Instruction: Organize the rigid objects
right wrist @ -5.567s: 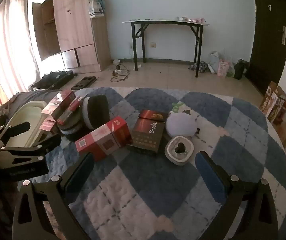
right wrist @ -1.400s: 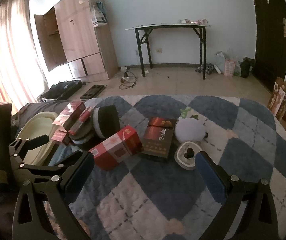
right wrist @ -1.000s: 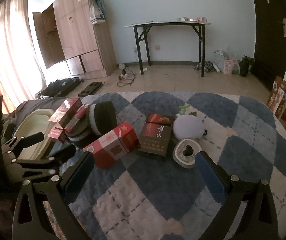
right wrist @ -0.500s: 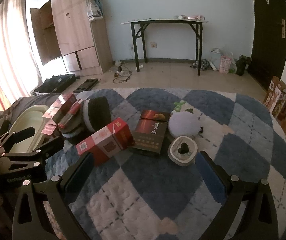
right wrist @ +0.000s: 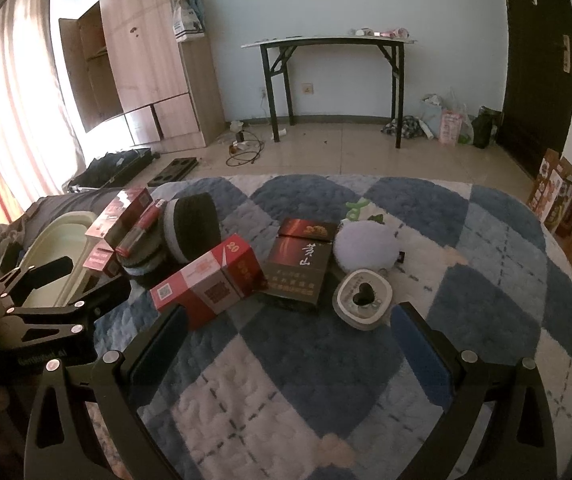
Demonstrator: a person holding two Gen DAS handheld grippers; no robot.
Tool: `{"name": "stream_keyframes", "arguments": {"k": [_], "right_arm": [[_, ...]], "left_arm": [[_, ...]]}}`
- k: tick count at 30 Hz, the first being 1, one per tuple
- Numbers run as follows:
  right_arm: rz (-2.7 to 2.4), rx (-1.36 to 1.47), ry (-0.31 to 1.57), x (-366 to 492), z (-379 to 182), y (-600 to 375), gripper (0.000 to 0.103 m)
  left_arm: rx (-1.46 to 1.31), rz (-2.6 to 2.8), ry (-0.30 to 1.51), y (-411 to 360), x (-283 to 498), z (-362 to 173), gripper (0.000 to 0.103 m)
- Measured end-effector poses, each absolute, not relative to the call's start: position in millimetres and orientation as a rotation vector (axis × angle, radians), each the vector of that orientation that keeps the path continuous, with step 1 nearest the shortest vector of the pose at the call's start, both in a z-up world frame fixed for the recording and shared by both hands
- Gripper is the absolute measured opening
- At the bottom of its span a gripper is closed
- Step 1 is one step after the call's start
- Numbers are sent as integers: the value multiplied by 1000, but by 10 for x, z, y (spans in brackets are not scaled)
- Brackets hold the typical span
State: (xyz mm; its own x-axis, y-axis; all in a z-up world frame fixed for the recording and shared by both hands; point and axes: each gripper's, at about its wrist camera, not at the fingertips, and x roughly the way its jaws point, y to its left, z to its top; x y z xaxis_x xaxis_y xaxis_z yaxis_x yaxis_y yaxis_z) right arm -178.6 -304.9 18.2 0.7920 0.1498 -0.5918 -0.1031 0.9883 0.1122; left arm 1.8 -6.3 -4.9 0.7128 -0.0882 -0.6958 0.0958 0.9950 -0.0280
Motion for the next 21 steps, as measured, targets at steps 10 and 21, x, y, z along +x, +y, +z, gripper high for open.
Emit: {"name": "stream_keyframes", "arguments": {"k": [10, 21], "right_arm": [[147, 85, 645, -1791, 184, -3040, 103], [145, 128, 649, -1739, 189, -2948, 103]], "left_arm": [[7, -112, 769, -80, -2, -44, 103], [-32, -116, 747, -61, -40, 43, 103]]}}
